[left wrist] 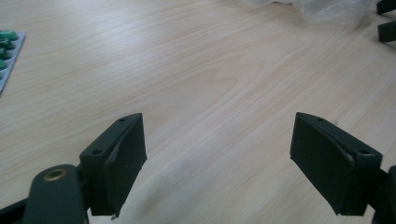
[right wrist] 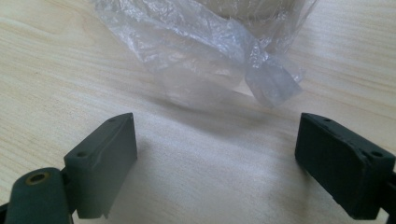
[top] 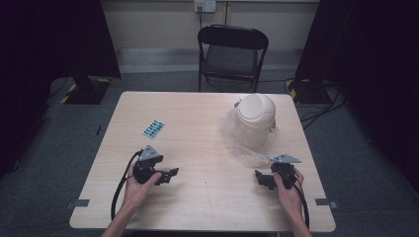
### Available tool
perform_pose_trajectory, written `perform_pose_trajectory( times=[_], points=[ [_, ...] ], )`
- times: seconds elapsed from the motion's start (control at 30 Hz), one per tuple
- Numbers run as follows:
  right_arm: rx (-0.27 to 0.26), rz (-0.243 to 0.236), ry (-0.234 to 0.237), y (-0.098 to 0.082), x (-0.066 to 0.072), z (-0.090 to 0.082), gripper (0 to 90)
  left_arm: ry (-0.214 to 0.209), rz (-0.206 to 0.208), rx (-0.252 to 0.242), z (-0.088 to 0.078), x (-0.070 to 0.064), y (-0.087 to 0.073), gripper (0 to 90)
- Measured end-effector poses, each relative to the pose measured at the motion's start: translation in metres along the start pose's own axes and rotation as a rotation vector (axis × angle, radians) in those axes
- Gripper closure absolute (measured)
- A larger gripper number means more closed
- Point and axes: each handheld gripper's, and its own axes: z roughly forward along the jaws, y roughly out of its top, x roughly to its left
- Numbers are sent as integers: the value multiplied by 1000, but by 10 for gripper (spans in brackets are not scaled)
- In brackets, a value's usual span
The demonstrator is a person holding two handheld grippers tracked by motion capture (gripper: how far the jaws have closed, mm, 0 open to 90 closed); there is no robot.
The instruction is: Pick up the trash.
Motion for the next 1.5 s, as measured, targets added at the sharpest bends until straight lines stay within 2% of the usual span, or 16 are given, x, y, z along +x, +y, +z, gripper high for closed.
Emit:
perform_pose_trajectory(
  times=[0.2,0.27,0.5,0.53,0.57,0.63,0.7,0.9,1.07,1.13,1.5],
  points=[
    [-1,1,0,0,0,0,119,-41,30,-16,12,-12,16,181],
    [0,0,1,0,0,0,119,-41,28,-37,14,-15,21,186],
    [-1,1,1,0,0,0,119,-71,62,-36,25,-24,44,184],
    [-1,3,1,0,0,0,119,-71,62,-36,25,-24,44,184],
    [0,0,0,0,0,0,119,-71,68,-52,27,-25,50,187],
    [0,1,1,0,0,0,119,-83,65,-39,30,-26,58,184],
    [0,0,1,0,0,0,119,-91,64,-52,33,-28,67,184],
    [0,1,1,0,0,0,119,-103,94,-72,42,-33,94,185],
    [0,0,1,0,0,0,119,-118,89,-84,48,-35,106,183],
    [-1,1,0,0,0,0,119,-130,98,-102,54,-35,115,183],
    [0,0,1,0,0,0,119,-171,124,-124,79,-45,149,183]
  ],
)
